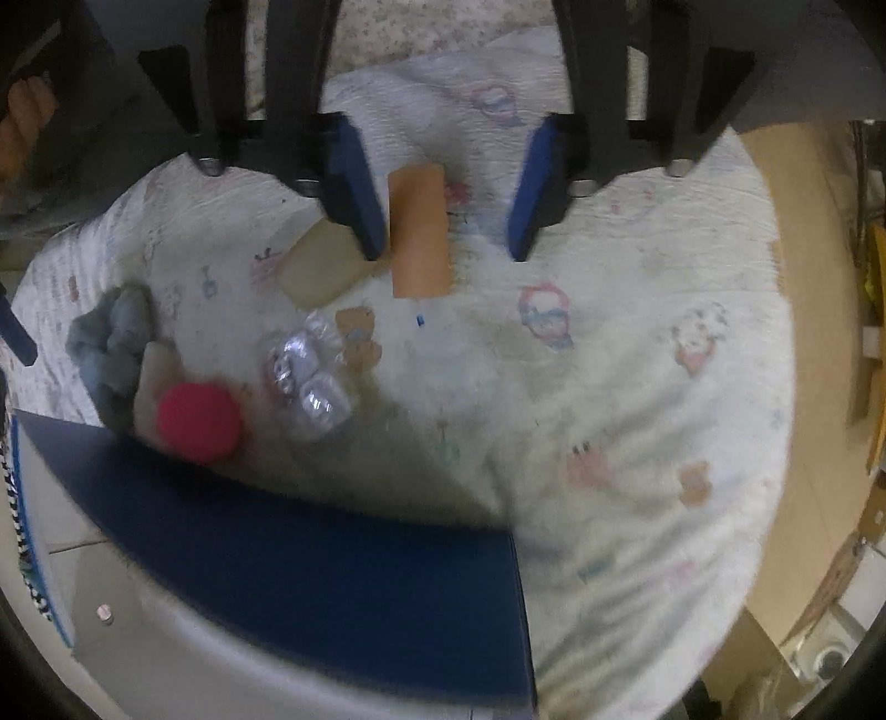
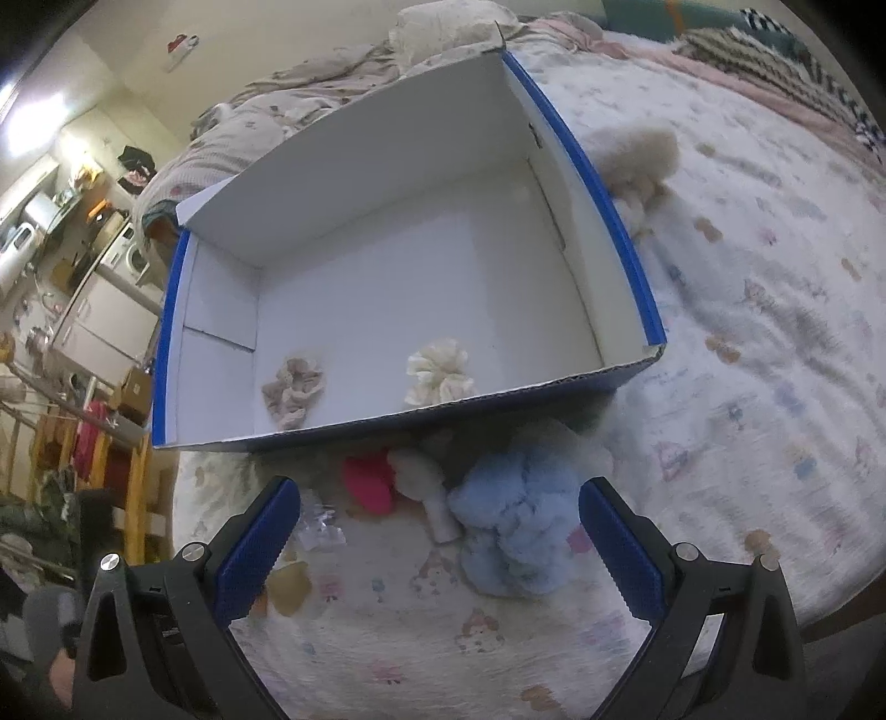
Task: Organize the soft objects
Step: 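Lower the left tool and grasp the small orange piece, then grasp the tan flat piece with the right tool while the left tool holds the orange piece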
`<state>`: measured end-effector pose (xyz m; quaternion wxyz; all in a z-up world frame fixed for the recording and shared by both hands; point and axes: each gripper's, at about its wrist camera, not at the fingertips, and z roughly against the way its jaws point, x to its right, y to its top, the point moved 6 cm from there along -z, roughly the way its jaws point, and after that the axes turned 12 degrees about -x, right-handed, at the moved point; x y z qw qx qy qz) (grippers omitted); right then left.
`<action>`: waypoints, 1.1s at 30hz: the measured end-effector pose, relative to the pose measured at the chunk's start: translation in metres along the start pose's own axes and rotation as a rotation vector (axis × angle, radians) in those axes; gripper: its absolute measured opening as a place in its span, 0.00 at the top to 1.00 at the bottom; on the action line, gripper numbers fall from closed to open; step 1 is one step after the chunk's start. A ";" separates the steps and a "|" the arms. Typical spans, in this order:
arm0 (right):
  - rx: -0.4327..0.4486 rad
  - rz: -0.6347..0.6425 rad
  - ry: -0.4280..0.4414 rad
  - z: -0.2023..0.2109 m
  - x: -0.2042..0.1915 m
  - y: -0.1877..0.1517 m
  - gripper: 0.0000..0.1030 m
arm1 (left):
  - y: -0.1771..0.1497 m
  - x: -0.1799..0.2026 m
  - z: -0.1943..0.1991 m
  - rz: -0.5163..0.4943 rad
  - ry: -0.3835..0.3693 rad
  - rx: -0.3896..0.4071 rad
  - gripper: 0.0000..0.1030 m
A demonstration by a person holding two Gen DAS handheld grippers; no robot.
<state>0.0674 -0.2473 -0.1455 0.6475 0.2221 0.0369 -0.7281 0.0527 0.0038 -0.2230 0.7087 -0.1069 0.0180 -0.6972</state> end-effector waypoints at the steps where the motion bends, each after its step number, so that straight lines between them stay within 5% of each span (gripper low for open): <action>1: -0.003 0.002 0.007 -0.001 -0.001 0.000 0.00 | 0.000 0.001 -0.004 0.001 -0.011 -0.012 0.77; 4: -0.013 0.030 0.023 -0.004 -0.010 -0.001 0.00 | 0.000 0.003 -0.004 -0.001 -0.031 -0.007 0.91; 10: -0.076 0.133 0.089 -0.015 -0.041 -0.010 0.14 | -0.002 -0.003 0.018 0.009 -0.024 0.052 0.95; 12: -0.114 0.161 0.121 -0.023 -0.053 -0.017 0.22 | -0.006 -0.005 0.033 0.028 -0.005 0.096 0.95; 14: -0.175 0.186 0.166 -0.037 -0.067 -0.025 0.42 | -0.008 -0.011 0.045 0.046 0.009 0.137 0.95; 16: -0.243 0.216 0.192 -0.054 -0.081 -0.033 0.48 | -0.010 -0.016 0.054 0.066 0.007 0.156 0.95; 27: -0.429 0.318 0.139 -0.128 -0.126 -0.067 0.49 | -0.010 -0.025 0.057 0.083 0.010 0.174 0.95; 29: -0.428 0.336 0.116 -0.133 -0.129 -0.070 0.70 | -0.004 -0.025 0.053 0.087 0.010 0.177 0.95; 33: -0.422 0.362 0.136 -0.131 -0.136 -0.073 0.89 | -0.003 -0.025 0.054 0.084 0.012 0.176 0.95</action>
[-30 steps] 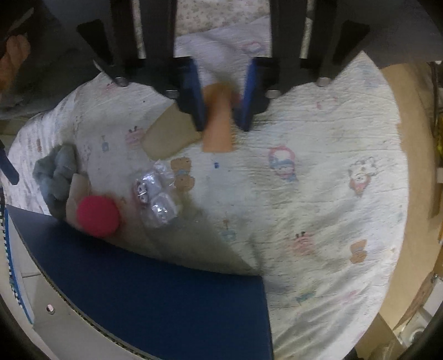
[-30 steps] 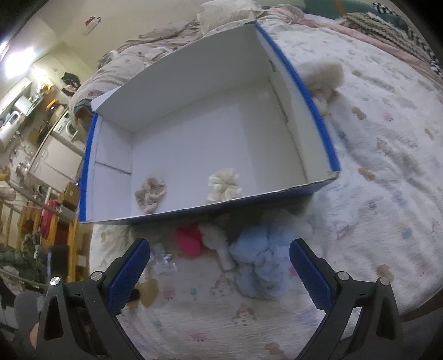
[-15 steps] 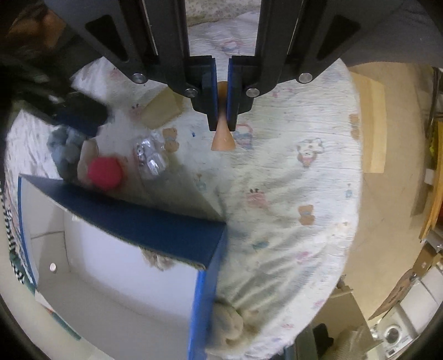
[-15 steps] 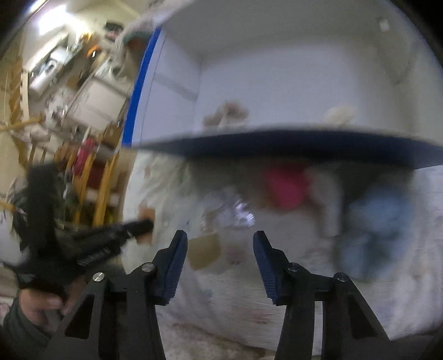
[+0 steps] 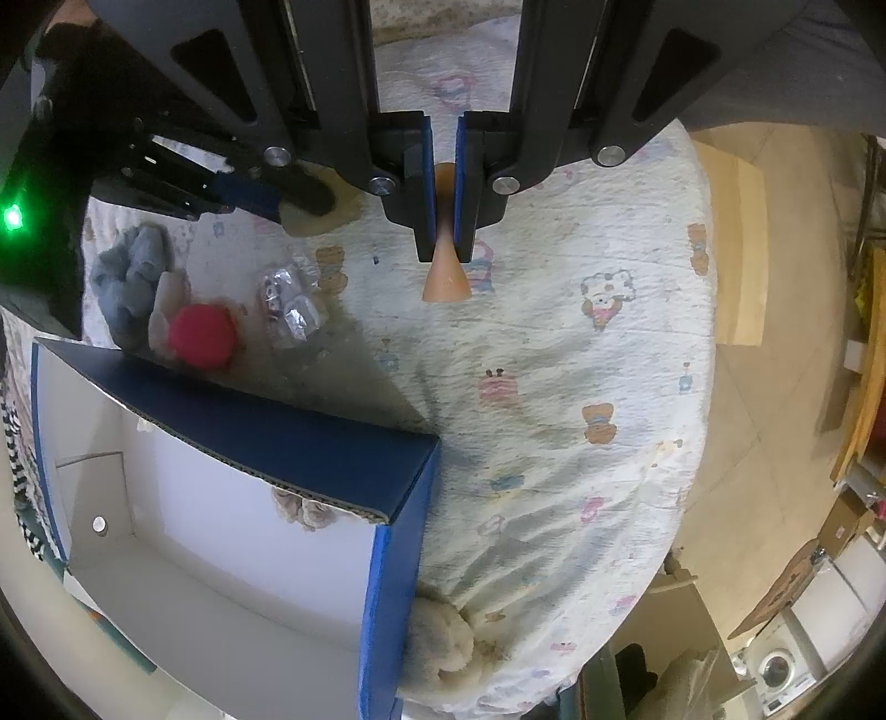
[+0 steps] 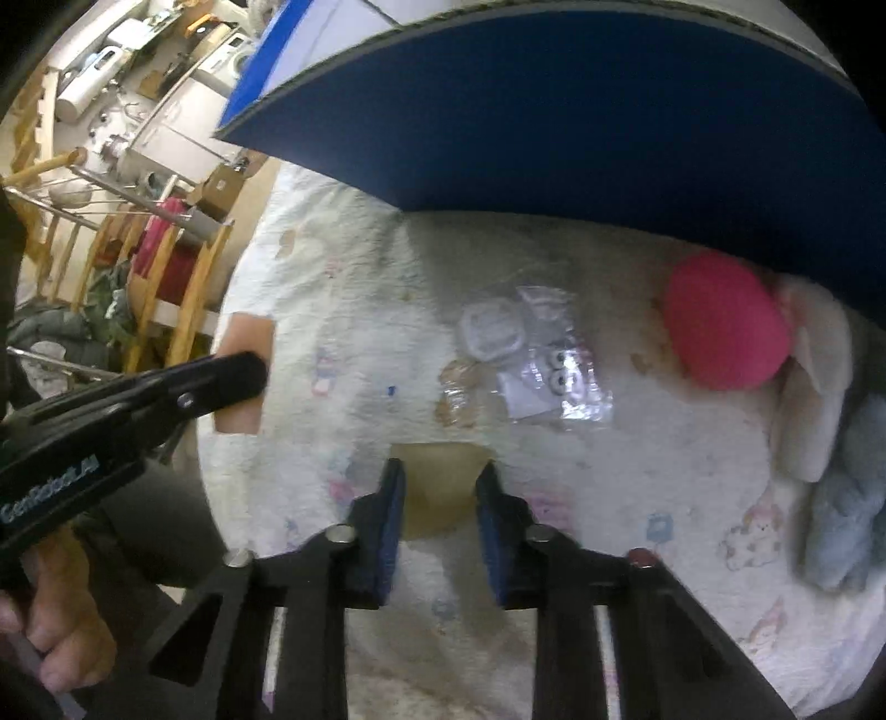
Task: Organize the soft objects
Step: 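Grasp the tan flat piece with the right tool while the left tool holds the orange piece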
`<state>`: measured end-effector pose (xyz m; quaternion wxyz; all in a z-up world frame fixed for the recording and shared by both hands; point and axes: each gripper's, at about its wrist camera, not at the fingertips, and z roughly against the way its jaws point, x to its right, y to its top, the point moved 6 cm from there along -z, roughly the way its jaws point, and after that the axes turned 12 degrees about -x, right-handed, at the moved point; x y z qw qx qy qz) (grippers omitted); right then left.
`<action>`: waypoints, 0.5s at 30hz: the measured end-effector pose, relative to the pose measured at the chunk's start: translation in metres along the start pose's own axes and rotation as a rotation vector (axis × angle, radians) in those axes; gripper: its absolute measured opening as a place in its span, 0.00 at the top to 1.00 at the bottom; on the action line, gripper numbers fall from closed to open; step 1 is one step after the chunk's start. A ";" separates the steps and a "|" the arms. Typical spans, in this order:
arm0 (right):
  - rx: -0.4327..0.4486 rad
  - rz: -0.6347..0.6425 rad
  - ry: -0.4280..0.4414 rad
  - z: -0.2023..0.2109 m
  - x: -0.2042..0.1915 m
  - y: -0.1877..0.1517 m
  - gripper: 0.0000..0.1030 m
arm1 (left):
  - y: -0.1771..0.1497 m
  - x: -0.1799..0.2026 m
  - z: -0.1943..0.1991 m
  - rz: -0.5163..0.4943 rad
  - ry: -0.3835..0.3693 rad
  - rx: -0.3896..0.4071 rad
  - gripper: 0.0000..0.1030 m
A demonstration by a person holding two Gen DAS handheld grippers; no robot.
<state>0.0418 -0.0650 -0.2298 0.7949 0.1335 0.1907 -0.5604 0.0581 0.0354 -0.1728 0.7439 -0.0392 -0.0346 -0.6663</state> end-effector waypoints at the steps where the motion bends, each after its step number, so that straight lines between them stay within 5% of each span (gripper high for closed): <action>1: 0.012 0.007 -0.004 0.003 -0.001 -0.001 0.90 | 0.001 0.001 -0.001 -0.001 0.001 -0.001 0.95; 15: 0.150 -0.007 0.012 0.045 0.006 -0.011 0.92 | 0.009 0.019 -0.003 -0.041 0.048 0.037 0.95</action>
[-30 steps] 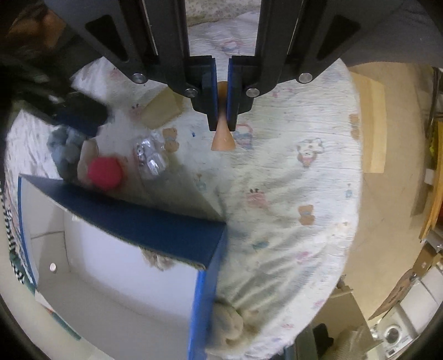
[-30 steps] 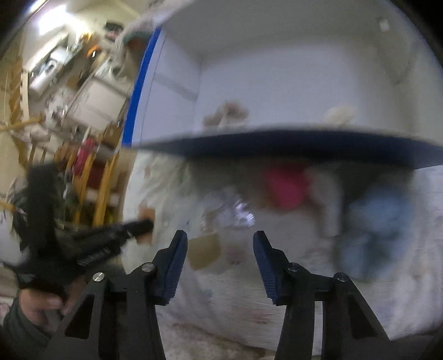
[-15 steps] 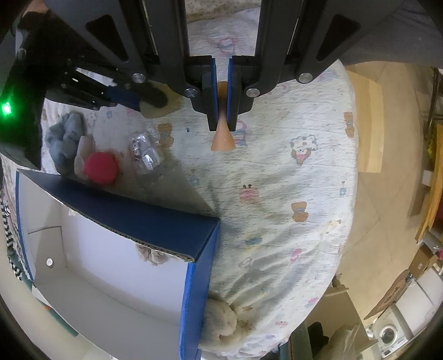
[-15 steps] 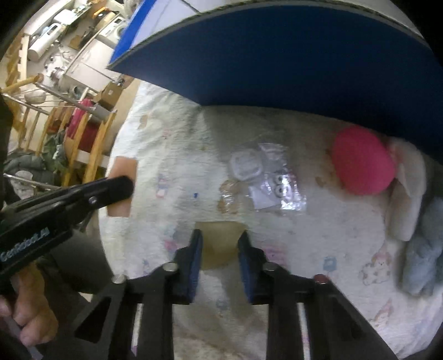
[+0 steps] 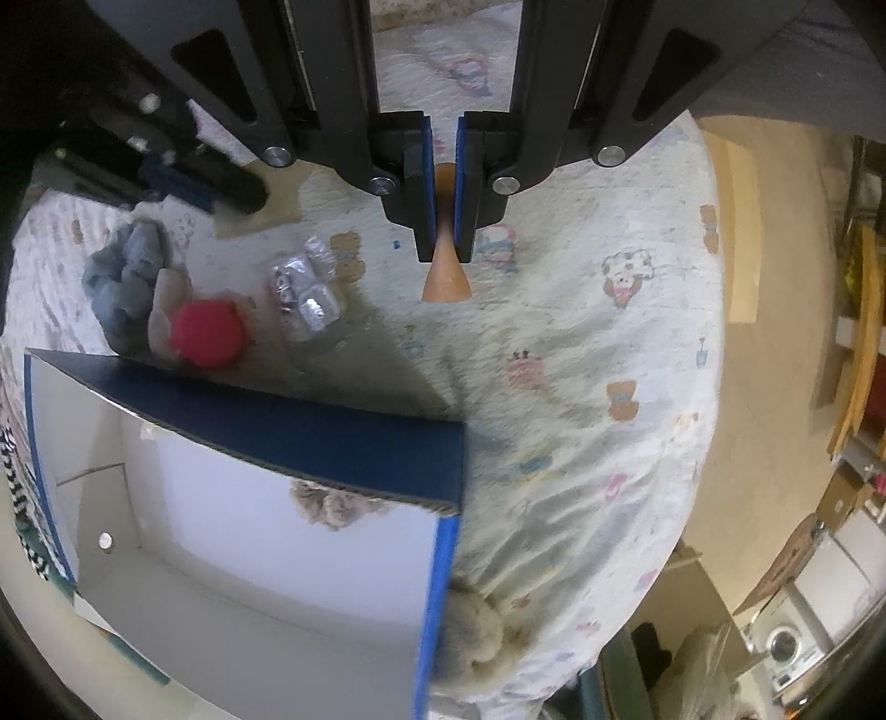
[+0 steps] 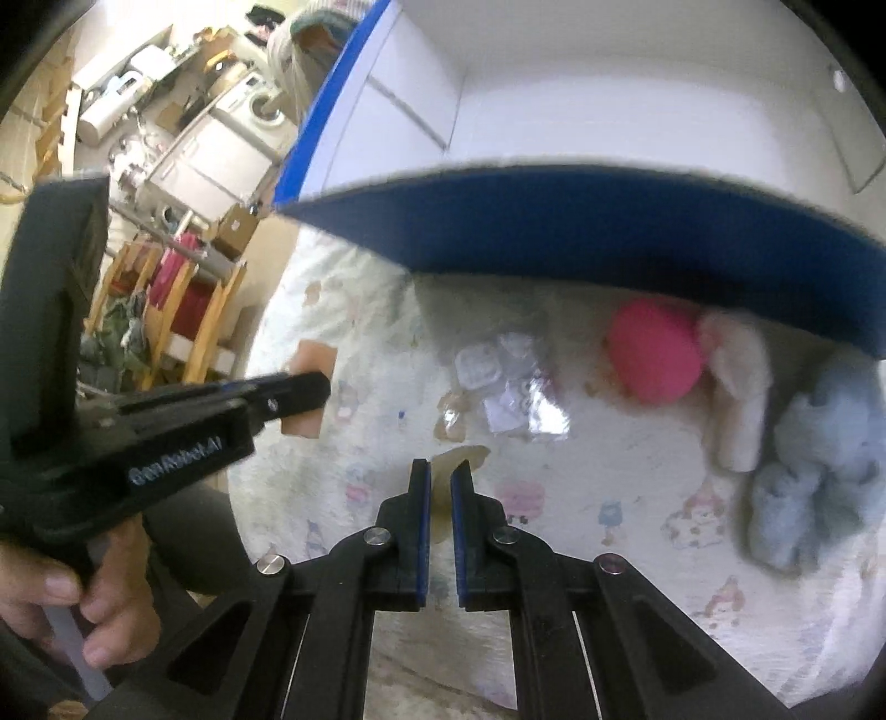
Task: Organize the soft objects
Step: 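Grasp the tan flat piece with the right tool while the left tool holds the orange piece, then carry both pieces into the box and open both tools to drop them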
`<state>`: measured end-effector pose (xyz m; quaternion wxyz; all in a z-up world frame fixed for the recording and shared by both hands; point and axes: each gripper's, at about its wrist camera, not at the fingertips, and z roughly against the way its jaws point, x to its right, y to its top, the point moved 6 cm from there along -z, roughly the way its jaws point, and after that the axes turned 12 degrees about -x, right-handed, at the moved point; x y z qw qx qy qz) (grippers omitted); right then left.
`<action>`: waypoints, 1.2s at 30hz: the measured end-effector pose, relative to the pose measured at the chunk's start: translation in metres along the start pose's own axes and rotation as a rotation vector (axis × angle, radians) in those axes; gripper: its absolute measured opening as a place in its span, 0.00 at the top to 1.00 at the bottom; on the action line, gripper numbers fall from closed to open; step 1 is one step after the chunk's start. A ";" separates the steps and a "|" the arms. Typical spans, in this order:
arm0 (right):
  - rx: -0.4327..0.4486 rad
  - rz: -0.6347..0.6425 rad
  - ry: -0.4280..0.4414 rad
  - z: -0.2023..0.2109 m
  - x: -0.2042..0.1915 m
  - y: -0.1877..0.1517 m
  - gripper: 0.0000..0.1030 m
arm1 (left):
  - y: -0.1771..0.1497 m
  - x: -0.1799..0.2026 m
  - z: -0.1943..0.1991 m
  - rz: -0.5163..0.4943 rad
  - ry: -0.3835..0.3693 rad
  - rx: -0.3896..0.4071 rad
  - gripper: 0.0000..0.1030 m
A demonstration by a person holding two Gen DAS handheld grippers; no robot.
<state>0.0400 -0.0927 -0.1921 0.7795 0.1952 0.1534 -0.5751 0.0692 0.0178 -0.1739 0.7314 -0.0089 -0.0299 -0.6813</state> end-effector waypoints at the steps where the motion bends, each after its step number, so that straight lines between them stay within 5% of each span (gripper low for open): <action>1: 0.015 -0.012 0.001 0.005 0.004 0.000 0.92 | 0.000 0.001 0.001 -0.003 0.004 0.005 0.95; 13: 0.098 -0.062 0.009 0.032 0.020 0.006 0.92 | -0.004 -0.010 0.007 0.021 0.032 0.039 0.95; 24: 0.183 -0.070 0.037 0.071 0.021 0.012 0.92 | 0.006 -0.009 0.057 0.039 0.047 0.207 0.95; 36: 0.319 -0.070 0.037 0.141 0.032 0.034 0.92 | 0.037 0.025 0.107 -0.015 0.001 0.307 0.95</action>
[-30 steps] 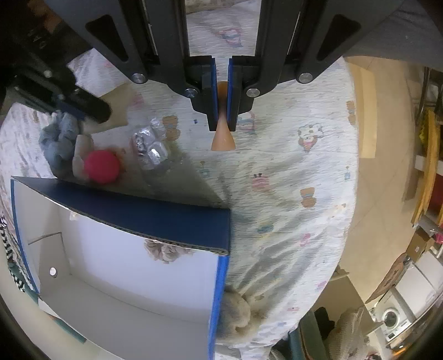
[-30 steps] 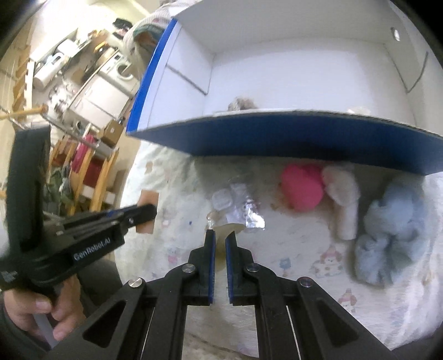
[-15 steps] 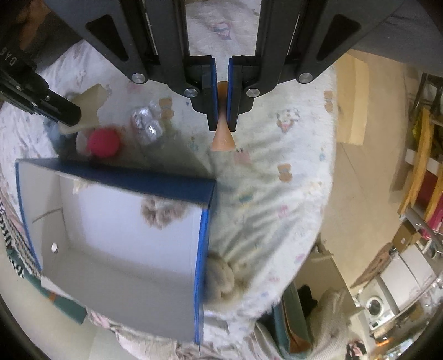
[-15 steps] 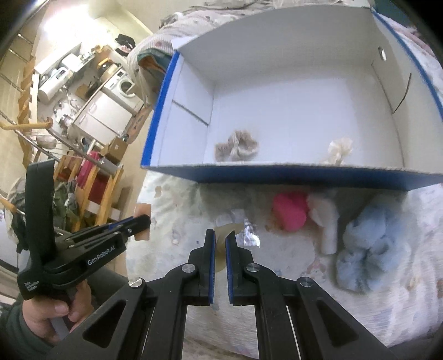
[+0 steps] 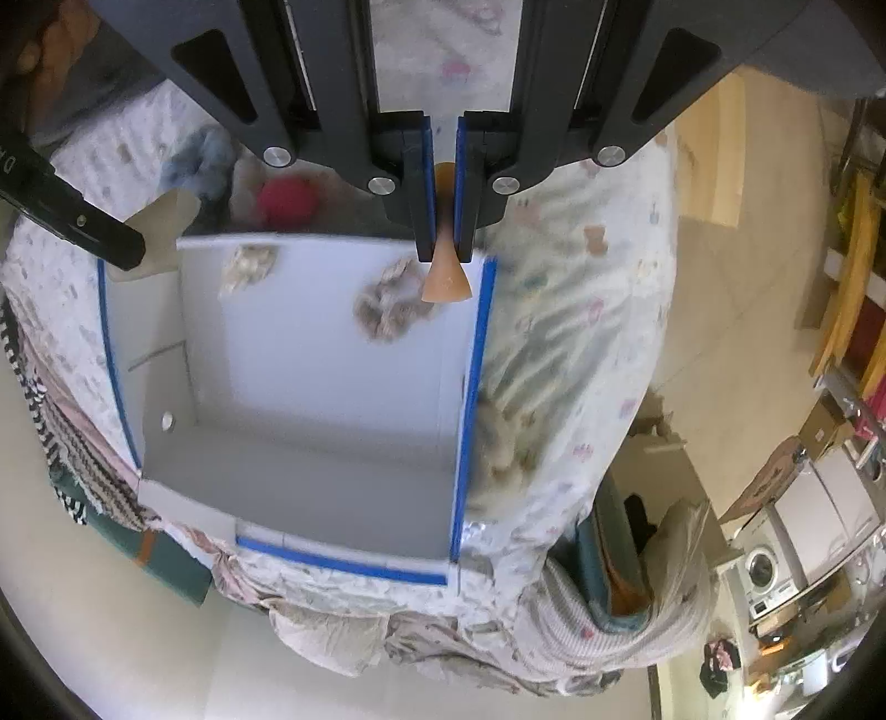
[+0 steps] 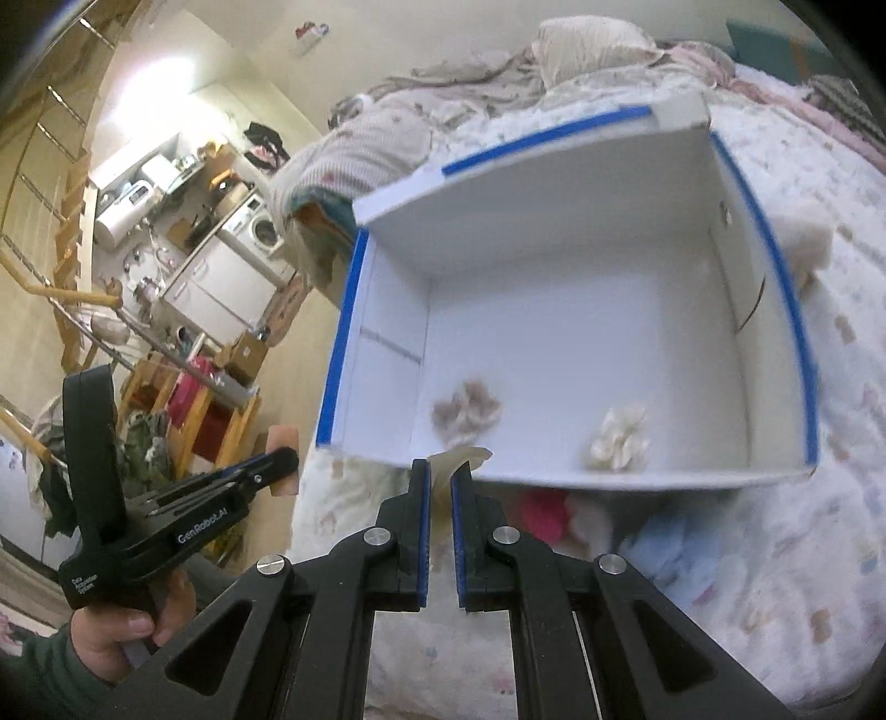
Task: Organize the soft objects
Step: 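Carry both pieces into the box and open both tools to drop them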
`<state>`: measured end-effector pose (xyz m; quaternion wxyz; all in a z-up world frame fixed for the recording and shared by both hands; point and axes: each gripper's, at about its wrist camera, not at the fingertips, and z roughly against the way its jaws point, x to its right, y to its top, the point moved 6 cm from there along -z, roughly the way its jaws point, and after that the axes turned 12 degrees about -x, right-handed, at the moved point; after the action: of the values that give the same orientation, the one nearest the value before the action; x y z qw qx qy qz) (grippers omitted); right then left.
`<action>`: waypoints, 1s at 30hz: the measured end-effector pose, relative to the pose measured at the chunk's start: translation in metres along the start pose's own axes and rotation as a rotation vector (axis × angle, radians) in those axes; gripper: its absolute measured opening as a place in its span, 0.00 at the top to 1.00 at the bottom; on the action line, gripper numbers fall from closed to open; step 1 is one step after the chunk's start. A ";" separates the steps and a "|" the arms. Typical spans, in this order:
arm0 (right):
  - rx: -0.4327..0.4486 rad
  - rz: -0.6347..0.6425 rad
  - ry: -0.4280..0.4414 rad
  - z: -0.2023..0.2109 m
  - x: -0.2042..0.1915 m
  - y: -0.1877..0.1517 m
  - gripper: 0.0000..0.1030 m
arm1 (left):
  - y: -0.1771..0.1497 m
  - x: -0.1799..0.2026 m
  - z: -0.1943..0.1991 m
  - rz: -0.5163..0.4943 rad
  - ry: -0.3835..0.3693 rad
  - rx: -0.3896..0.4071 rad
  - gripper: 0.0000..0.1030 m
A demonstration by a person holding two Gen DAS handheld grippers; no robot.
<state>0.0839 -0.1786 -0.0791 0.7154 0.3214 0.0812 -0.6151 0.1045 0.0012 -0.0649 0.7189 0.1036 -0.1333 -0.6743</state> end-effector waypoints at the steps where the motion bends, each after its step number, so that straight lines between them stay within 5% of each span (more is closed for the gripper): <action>1: 0.011 -0.001 -0.001 0.004 0.002 0.005 0.92 | 0.007 0.003 0.002 -0.003 -0.002 0.005 0.95; 17: 0.108 -0.050 -0.052 0.017 0.037 0.062 0.92 | 0.074 0.032 -0.008 -0.081 0.034 0.060 0.95; 30: 0.031 -0.076 -0.101 -0.029 0.063 0.070 0.92 | 0.079 0.045 -0.065 -0.122 0.011 0.008 0.95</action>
<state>0.1717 -0.2117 -0.1090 0.6897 0.2977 0.0473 -0.6584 0.2032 -0.0401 -0.0973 0.6769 0.1182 -0.1254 -0.7156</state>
